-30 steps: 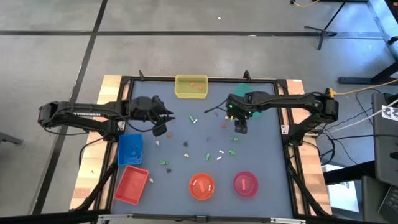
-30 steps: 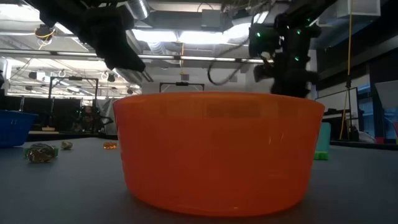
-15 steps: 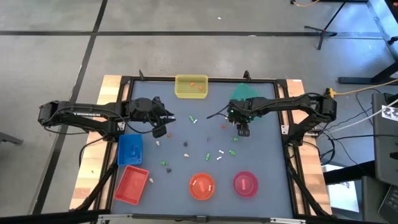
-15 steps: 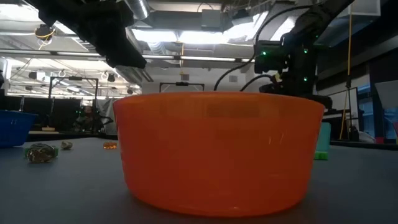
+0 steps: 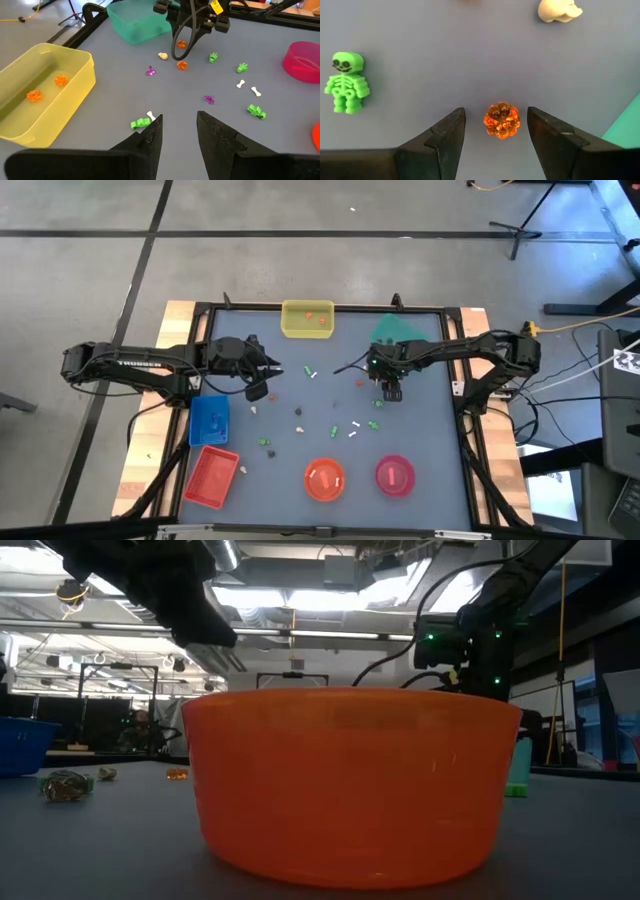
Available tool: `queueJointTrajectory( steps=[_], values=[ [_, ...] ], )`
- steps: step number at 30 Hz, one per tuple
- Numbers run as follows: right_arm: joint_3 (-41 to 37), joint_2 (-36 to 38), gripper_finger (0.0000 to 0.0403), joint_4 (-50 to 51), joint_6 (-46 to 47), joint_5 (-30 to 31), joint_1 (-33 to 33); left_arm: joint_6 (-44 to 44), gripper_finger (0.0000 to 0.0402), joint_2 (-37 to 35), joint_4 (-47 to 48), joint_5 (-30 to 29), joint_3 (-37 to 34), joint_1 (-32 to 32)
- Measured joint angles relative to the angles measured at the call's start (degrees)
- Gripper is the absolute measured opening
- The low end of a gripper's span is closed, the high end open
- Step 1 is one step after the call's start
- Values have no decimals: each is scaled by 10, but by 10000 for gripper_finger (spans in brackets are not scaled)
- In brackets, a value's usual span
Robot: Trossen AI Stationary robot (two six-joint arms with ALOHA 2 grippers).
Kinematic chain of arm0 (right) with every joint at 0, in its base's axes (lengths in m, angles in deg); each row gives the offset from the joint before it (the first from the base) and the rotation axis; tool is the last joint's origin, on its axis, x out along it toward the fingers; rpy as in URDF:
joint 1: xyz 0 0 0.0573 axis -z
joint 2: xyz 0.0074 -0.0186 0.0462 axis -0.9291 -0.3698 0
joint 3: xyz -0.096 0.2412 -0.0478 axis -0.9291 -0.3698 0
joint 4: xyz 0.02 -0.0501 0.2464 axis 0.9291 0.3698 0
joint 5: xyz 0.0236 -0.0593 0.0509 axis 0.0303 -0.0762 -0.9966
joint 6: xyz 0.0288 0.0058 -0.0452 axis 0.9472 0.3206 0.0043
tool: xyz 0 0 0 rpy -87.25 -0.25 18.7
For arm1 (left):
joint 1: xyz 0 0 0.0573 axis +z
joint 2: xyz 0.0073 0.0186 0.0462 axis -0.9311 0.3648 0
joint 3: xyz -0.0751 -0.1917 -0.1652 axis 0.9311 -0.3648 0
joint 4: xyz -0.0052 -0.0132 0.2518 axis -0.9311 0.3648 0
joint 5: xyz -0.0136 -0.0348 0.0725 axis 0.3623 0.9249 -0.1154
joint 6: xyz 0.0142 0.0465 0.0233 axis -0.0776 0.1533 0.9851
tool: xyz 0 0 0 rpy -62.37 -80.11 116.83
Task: Sort Halloween decoration
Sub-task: Put the orange pumpkin toy into the yellow bin
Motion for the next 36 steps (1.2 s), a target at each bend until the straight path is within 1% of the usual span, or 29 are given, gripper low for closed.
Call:
queueJointTrajectory(
  steps=[6, 9, 11, 18, 22, 28, 30, 36],
  values=[
    [-1, 0, 218, -2, 0, 0, 0, 0, 105, 0, 0, 0, 0, 0],
    [-1, -1, 210, -2, 0, -1, 0, 0, 105, 0, 0, 0, 0, 0],
    [-1, -1, 196, -2, 0, -2, 0, 0, 105, 0, 0, 0, 0, 0],
    [-2, -2, 129, -2, 0, -8, 0, 0, 105, 0, 0, 0, 0, 0],
    [-2, -2, 109, -3, 0, -8, 0, 0, 105, 0, 0, 0, 0, 0],
    [-2, -2, 109, -3, 0, -7, -1, 0, 105, 0, 0, 0, 0, 0],
    [3, -3, 112, 0, 0, -16, -1, 0, 105, 0, 0, 0, 0, 0],
    [55, -4, 111, 8, 2, -32, -1, 0, 105, 0, 0, 0, 0, 0]
  ],
)
